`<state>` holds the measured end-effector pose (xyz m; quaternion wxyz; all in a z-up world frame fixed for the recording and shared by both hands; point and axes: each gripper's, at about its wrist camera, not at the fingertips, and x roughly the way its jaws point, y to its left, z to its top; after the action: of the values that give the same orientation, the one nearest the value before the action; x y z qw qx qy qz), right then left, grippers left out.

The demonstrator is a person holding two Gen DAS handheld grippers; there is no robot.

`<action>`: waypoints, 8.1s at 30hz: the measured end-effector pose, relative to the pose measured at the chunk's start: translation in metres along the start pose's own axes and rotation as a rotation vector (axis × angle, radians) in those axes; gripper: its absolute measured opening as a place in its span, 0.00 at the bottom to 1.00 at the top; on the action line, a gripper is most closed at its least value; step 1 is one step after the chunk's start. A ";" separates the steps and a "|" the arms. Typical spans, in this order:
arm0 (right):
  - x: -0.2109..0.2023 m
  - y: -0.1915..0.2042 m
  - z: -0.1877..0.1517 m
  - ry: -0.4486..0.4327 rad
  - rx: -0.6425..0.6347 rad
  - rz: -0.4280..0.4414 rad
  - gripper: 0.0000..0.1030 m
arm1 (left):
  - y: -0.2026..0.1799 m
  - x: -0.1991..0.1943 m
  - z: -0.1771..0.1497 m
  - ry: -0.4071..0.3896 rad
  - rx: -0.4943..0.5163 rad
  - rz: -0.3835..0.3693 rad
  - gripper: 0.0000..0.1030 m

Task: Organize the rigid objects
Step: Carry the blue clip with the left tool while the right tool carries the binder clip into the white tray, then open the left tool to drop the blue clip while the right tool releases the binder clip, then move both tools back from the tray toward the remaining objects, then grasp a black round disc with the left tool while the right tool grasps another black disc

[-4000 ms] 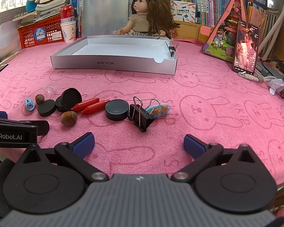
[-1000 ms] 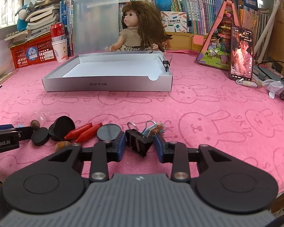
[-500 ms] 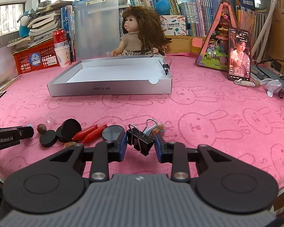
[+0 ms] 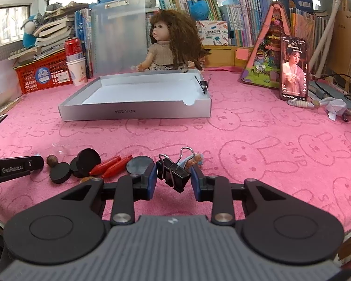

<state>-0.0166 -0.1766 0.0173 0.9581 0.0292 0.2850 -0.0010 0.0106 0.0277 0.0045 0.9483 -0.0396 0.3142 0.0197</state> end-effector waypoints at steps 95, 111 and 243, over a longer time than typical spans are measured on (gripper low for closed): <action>0.216 -0.006 0.143 0.201 0.036 0.143 0.54 | -0.054 0.213 0.164 0.143 0.119 -0.089 0.31; 0.180 -0.018 0.140 0.145 0.041 0.174 0.70 | -0.048 0.175 0.164 0.106 0.128 -0.126 0.63; 0.028 0.017 -0.009 -0.060 -0.168 0.136 0.48 | -0.035 -0.001 -0.016 -0.022 0.156 -0.184 0.29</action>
<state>0.0026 -0.1586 -0.0048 0.9631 -0.0322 0.2526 0.0870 0.0029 -0.0090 -0.0057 0.9497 0.0058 0.2993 -0.0916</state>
